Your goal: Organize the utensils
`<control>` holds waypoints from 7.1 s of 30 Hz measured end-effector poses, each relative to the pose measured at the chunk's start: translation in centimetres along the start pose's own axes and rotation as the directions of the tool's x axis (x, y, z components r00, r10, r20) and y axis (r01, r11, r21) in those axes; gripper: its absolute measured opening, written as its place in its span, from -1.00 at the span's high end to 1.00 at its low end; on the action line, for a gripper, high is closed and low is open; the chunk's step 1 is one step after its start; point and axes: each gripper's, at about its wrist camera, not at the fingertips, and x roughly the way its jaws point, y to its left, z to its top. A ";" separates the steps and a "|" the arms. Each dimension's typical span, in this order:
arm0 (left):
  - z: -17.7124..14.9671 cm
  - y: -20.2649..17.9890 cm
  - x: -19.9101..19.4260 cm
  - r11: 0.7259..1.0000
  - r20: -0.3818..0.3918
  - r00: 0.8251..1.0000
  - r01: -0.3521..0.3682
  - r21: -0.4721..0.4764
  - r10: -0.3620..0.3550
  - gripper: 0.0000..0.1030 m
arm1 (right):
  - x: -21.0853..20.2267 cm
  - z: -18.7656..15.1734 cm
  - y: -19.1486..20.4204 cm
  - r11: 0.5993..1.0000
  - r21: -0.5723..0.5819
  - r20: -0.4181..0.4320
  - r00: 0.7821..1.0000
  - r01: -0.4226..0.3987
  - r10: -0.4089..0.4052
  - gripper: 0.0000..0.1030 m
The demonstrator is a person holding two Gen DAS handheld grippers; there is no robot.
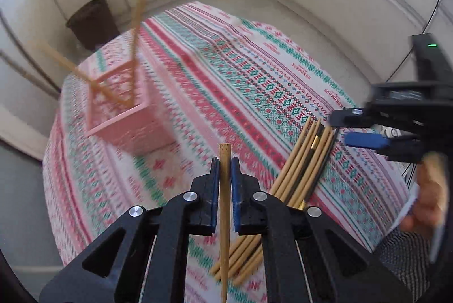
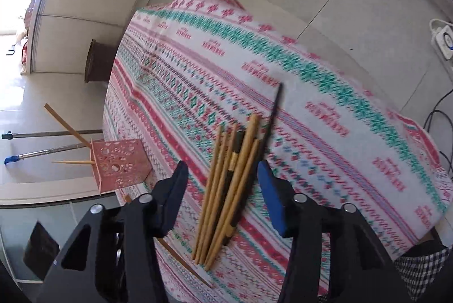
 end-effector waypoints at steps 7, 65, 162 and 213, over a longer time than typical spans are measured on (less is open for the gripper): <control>-1.9 2.1 -4.3 0.998 0.064 0.997 0.034 -0.052 -0.031 0.86 | 2.6 -0.1 2.7 0.997 -0.078 0.019 0.999 0.028 -0.027 0.42; -5.4 8.9 -17.7 0.934 0.398 0.901 -0.022 -0.356 0.172 0.88 | -15.5 -13.5 13.8 0.763 -0.646 0.361 0.884 0.008 0.297 0.89; 4.7 16.8 -10.8 0.846 0.488 0.864 0.168 -0.507 0.121 0.90 | -17.2 -4.4 22.5 0.761 -0.642 0.381 0.821 -0.096 0.425 0.89; 0.7 15.0 -13.1 0.863 0.426 0.877 0.026 -0.504 0.222 0.55 | -3.3 -10.3 25.7 0.632 -0.749 0.419 0.880 0.197 0.222 0.42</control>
